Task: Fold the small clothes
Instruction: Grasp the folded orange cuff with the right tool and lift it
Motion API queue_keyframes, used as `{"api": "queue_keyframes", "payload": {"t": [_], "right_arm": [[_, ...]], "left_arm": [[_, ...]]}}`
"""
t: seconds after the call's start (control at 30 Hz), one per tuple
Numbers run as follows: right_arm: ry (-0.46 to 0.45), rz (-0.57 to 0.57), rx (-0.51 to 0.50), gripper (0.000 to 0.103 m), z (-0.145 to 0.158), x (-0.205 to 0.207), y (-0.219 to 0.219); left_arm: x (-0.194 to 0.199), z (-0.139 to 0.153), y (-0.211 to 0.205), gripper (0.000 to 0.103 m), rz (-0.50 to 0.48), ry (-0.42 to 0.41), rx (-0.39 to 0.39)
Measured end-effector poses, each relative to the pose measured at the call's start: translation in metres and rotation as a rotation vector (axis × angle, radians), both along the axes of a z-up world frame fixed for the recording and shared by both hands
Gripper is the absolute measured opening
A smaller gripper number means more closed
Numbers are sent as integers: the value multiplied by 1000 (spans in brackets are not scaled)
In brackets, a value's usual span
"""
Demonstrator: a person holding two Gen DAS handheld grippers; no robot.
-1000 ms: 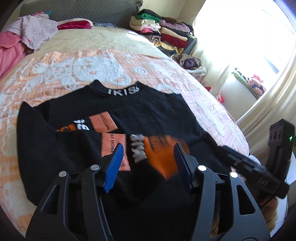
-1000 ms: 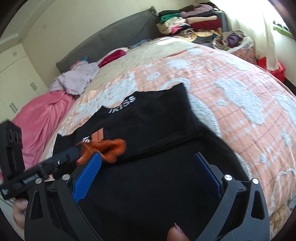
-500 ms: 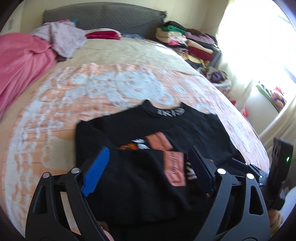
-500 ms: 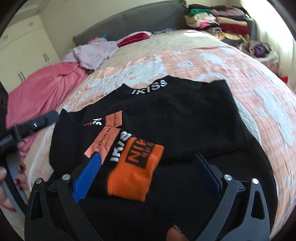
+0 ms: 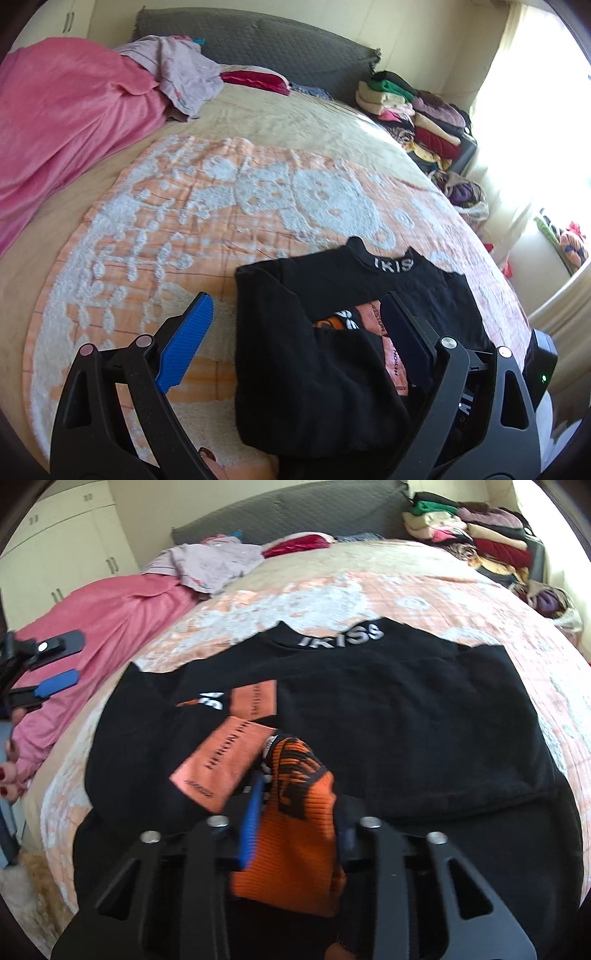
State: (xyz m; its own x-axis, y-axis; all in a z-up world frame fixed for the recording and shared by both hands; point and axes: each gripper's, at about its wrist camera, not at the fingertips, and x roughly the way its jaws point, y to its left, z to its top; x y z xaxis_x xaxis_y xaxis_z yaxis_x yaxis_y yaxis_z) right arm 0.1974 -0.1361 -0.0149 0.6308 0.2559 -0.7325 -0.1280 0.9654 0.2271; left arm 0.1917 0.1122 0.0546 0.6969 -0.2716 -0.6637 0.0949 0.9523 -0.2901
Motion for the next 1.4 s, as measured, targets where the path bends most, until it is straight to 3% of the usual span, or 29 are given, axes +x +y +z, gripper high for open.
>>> {"api": "queue_keyframes", "payload": {"t": [0.27, 0.5, 0.73, 1.17, 1.4], "right_arm": [[-95, 27, 28, 16, 44, 0, -10], [-177, -17, -96, 16, 78, 6, -31], [-178, -98, -200, 16, 69, 16, -55], [-139, -143, -233, 17, 51, 25, -68], [-133, -166, -248, 24, 49, 25, -72]], "left_arm": [[3, 1, 24, 85, 69, -2, -25], [3, 1, 32, 85, 100, -6, -33], [7, -6, 23, 85, 91, 3, -4], [12, -27, -39, 85, -31, 15, 111], [13, -35, -60, 85, -87, 22, 139]]}}
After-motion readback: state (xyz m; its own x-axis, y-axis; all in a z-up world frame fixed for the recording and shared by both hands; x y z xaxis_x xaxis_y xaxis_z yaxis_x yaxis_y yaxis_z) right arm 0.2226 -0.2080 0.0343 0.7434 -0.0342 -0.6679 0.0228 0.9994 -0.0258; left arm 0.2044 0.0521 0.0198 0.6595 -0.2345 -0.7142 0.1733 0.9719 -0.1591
